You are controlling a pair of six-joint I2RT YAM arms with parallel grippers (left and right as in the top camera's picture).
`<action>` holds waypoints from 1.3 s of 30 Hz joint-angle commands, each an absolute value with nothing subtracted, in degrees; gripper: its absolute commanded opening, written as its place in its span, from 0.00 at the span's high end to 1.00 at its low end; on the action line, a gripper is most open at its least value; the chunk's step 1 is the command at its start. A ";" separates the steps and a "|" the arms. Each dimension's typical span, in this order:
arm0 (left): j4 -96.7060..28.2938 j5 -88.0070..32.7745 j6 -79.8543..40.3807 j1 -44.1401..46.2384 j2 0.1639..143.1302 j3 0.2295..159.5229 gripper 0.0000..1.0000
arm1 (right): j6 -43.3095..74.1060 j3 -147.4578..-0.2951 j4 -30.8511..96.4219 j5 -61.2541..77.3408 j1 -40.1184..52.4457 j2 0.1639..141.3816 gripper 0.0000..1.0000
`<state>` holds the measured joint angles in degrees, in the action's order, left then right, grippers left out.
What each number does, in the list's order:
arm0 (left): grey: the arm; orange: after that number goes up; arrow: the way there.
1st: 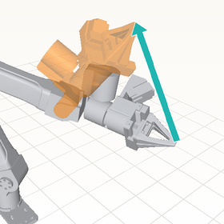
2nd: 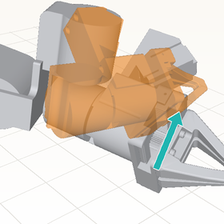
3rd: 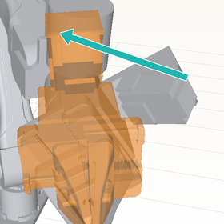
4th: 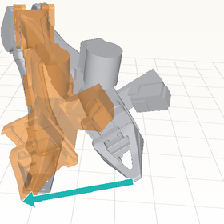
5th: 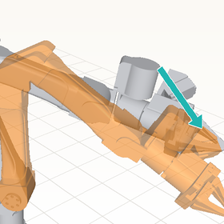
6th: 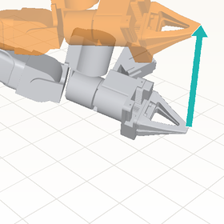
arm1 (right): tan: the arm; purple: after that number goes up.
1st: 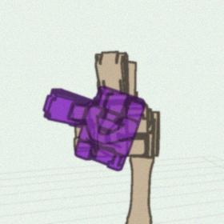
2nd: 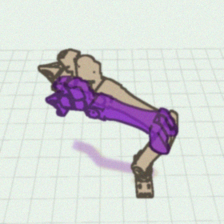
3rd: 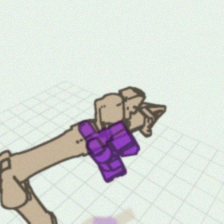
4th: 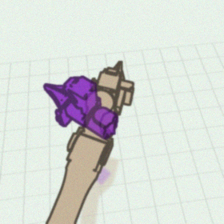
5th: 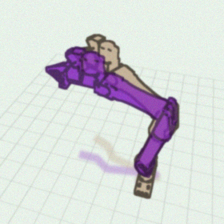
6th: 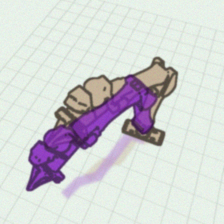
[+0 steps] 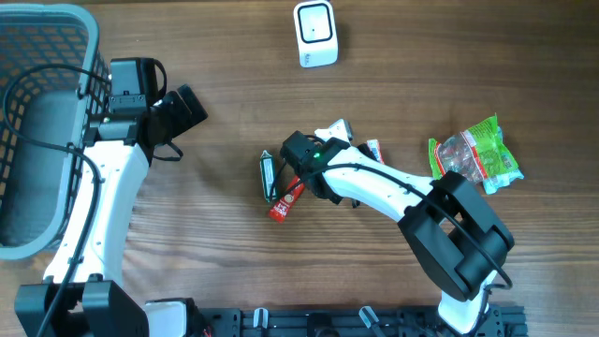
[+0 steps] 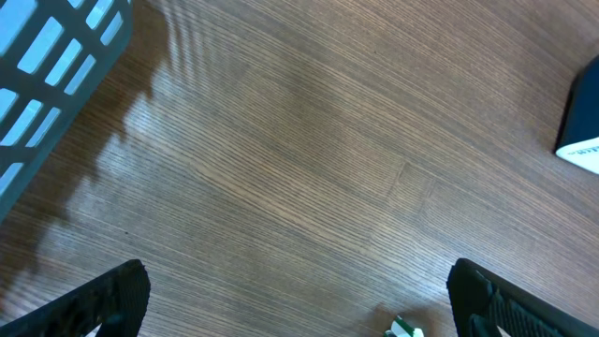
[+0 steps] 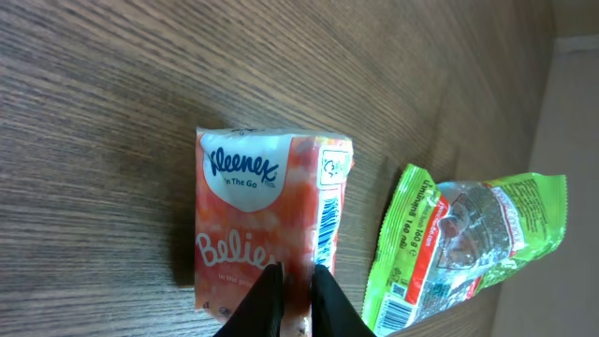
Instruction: Scan the item barcode
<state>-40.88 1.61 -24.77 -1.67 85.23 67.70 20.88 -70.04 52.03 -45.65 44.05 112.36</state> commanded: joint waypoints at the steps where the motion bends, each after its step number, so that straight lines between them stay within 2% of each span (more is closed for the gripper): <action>1: -40.80 1.98 -24.88 -1.89 84.86 68.49 0.00 | 21.02 -69.63 51.79 -44.42 43.86 113.06 0.78; 5: -40.80 1.98 -24.88 -1.89 84.86 68.49 0.00 | 20.97 -69.71 51.88 -44.45 43.86 112.99 0.67; 6: -40.80 1.98 -24.88 -1.89 84.86 68.49 0.00 | 20.99 -69.82 51.83 -44.31 43.86 112.86 0.59; 11: -40.80 1.98 -24.88 -1.89 84.86 68.49 0.00 | 20.14 -72.12 51.59 -35.97 42.44 108.31 0.55; 15: -40.80 1.98 -24.88 -1.89 84.86 68.49 0.00 | 17.85 -72.16 51.20 -24.86 35.70 101.01 0.54; 16: -40.80 1.98 -24.88 -1.89 84.86 68.49 0.00 | 15.97 -72.16 51.22 -17.47 32.14 98.41 0.52; 17: -40.80 1.98 -24.88 -1.89 84.86 68.49 0.00 | 12.82 -72.16 51.48 -9.41 28.36 96.51 0.44; 20: -40.80 1.98 -24.88 -1.89 84.86 68.49 0.00 | 8.82 -71.94 52.05 6.72 21.71 95.68 0.38; 21: -40.80 1.98 -24.88 -1.89 84.86 68.49 0.00 | 8.97 -71.66 52.31 8.34 20.69 95.68 0.36; 25: -40.80 1.98 -24.88 -1.89 84.86 68.49 0.00 | 9.15 -71.55 52.84 8.47 20.40 95.68 0.38; 33: -40.80 1.98 -24.88 -1.89 84.86 68.49 0.00 | 9.19 -68.86 50.06 8.54 20.38 95.92 0.36; 39: -40.80 1.98 -24.88 -1.89 84.86 68.49 0.00 | 14.41 -68.86 45.60 16.47 24.18 96.16 0.40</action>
<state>-40.88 1.61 -24.77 -1.67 85.23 67.70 12.19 -69.10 47.29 13.13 21.41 96.14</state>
